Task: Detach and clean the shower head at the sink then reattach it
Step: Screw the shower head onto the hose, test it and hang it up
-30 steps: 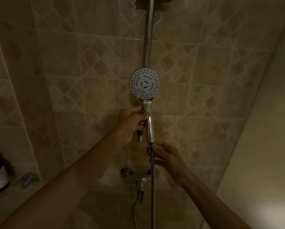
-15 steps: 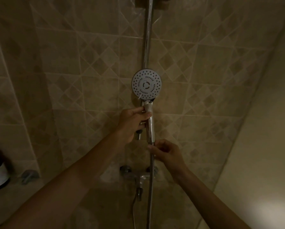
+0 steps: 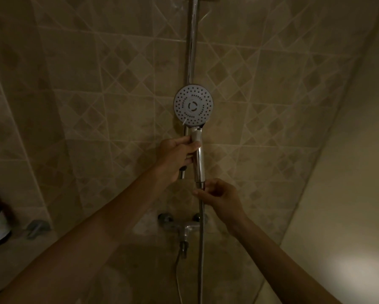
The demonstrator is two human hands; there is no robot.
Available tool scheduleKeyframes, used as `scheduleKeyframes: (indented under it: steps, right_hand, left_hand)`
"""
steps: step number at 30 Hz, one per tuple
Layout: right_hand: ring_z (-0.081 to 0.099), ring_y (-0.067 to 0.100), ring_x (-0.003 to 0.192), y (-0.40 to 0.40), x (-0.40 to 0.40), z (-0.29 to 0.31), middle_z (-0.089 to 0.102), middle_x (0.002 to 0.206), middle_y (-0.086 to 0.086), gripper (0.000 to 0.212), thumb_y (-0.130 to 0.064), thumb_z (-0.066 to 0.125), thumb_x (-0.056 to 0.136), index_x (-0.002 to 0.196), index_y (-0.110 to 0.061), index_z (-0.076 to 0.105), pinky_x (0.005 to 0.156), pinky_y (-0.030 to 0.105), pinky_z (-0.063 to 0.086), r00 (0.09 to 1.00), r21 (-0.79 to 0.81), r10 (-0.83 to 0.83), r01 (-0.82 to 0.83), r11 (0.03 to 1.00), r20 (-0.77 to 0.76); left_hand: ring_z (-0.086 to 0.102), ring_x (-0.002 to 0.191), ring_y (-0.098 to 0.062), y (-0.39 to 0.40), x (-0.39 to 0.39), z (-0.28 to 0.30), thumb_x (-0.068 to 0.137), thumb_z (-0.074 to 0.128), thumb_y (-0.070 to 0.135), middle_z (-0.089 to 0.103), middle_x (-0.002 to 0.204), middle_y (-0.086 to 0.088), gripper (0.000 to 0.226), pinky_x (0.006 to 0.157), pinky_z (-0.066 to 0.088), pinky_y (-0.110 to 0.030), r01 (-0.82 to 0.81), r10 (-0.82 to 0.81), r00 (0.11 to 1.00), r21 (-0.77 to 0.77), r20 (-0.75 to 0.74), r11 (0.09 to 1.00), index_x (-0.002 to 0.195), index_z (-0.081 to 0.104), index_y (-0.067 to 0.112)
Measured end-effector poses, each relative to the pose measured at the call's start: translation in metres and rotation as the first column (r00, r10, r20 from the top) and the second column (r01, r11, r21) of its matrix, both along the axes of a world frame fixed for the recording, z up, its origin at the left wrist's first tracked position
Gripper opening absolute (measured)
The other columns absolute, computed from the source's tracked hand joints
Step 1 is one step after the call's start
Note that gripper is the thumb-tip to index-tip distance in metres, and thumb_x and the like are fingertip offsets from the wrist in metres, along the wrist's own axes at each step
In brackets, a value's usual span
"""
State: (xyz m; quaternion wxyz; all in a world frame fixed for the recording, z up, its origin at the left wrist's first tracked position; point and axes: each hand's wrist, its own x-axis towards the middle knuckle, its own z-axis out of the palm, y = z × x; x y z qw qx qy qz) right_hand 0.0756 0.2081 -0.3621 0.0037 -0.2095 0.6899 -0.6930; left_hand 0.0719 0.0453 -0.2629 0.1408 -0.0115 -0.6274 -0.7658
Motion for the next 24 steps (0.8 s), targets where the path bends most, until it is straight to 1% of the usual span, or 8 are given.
scheduleKeyframes:
  steps: [3, 6, 10, 13, 17, 18, 22, 24]
  right_hand:
    - [0.074, 0.024, 0.104, 0.002, -0.003, -0.005, 0.078, 0.107, 0.011, 0.035, -0.019, 0.076, 0.090, 0.121, -0.005, 0.069, 0.094, 0.043, 0.059, 0.990, -0.013, 0.095, -0.095, 0.995, 0.101]
    - [0.072, 0.027, 0.114, 0.007, -0.002, -0.008, 0.075, 0.120, 0.013, 0.041, -0.025, 0.070, 0.095, 0.134, -0.012, 0.063, 0.098, 0.044, 0.058, 0.963, -0.088, 0.202, -0.189, 0.978, 0.176]
    - [0.076, 0.022, 0.094, -0.001, 0.002, -0.007, 0.078, 0.097, 0.010, 0.055, -0.048, 0.091, 0.068, 0.108, -0.014, 0.075, 0.084, 0.032, 0.063, 0.999, 0.055, 0.025, -0.023, 0.998, -0.032]
    - [0.077, 0.020, 0.087, -0.004, -0.003, -0.011, 0.078, 0.088, 0.009, 0.034, -0.032, 0.087, 0.076, 0.099, -0.009, 0.078, 0.077, 0.027, 0.061, 0.998, 0.039, -0.019, 0.022, 0.999, -0.064]
    - [0.074, 0.024, 0.097, 0.005, -0.007, -0.017, 0.077, 0.104, 0.012, 0.028, -0.030, 0.072, 0.092, 0.107, -0.007, 0.079, 0.082, 0.030, 0.059, 0.942, -0.147, 0.304, -0.284, 0.948, 0.144]
    - [0.074, 0.025, 0.099, 0.007, -0.007, -0.016, 0.077, 0.107, 0.013, 0.029, -0.033, 0.072, 0.091, 0.107, -0.010, 0.080, 0.083, 0.030, 0.060, 0.940, -0.140, 0.307, -0.288, 0.947, 0.145]
    - [0.077, 0.026, 0.091, -0.001, -0.007, -0.012, 0.078, 0.095, 0.011, 0.043, -0.044, 0.089, 0.071, 0.095, -0.010, 0.078, 0.085, 0.035, 0.063, 0.999, 0.048, 0.036, -0.035, 0.998, -0.031]
    - [0.077, 0.021, 0.079, -0.004, -0.008, -0.014, 0.078, 0.083, 0.005, 0.034, -0.037, 0.090, 0.069, 0.083, -0.010, 0.075, 0.078, 0.032, 0.063, 0.995, 0.067, -0.060, 0.066, 0.996, -0.083]
  left_hand:
    - [0.076, 0.094, -0.021, -0.001, 0.000, -0.002, 0.090, 0.071, 0.006, 0.078, 0.104, -0.008, 0.033, 0.085, 0.059, -0.032, 0.001, -0.001, 1.000, 0.005, 0.008, 1.000, 0.123, 0.070, 0.007]
    - [0.076, 0.085, -0.014, -0.004, -0.001, -0.004, 0.090, 0.070, 0.004, 0.078, 0.095, -0.004, 0.032, 0.078, 0.063, -0.028, 0.003, -0.003, 1.000, 0.023, 0.000, 1.000, 0.122, 0.070, 0.004]
    - [0.075, 0.086, -0.016, -0.004, -0.002, -0.008, 0.091, 0.069, 0.004, 0.077, 0.099, -0.006, 0.031, 0.078, 0.063, -0.028, -0.004, 0.004, 1.000, 0.029, 0.012, 1.000, 0.121, 0.070, 0.005]
    - [0.077, 0.087, -0.015, -0.004, -0.004, -0.011, 0.090, 0.070, 0.006, 0.078, 0.104, -0.007, 0.030, 0.071, 0.062, -0.024, 0.014, -0.014, 1.000, 0.033, 0.020, 0.999, 0.120, 0.071, 0.008]
    - [0.076, 0.082, -0.013, -0.006, -0.007, -0.009, 0.090, 0.070, 0.007, 0.079, 0.093, -0.001, 0.022, 0.068, 0.060, -0.023, 0.037, -0.037, 0.999, 0.019, 0.028, 0.999, 0.111, 0.074, 0.012]
    - [0.076, 0.082, -0.013, -0.007, -0.007, -0.009, 0.090, 0.070, 0.007, 0.079, 0.092, -0.001, 0.022, 0.069, 0.060, -0.024, 0.035, -0.035, 0.999, 0.022, 0.028, 0.999, 0.111, 0.074, 0.012]
    - [0.077, 0.086, -0.016, -0.005, -0.009, -0.012, 0.089, 0.071, 0.006, 0.079, 0.096, -0.003, 0.025, 0.074, 0.062, -0.027, 0.002, -0.003, 1.000, 0.028, 0.025, 1.000, 0.113, 0.073, 0.012]
    - [0.077, 0.086, -0.016, -0.004, -0.011, -0.014, 0.089, 0.071, 0.007, 0.080, 0.095, -0.004, 0.025, 0.074, 0.063, -0.027, 0.001, -0.001, 1.000, 0.035, 0.018, 0.999, 0.113, 0.073, 0.012]
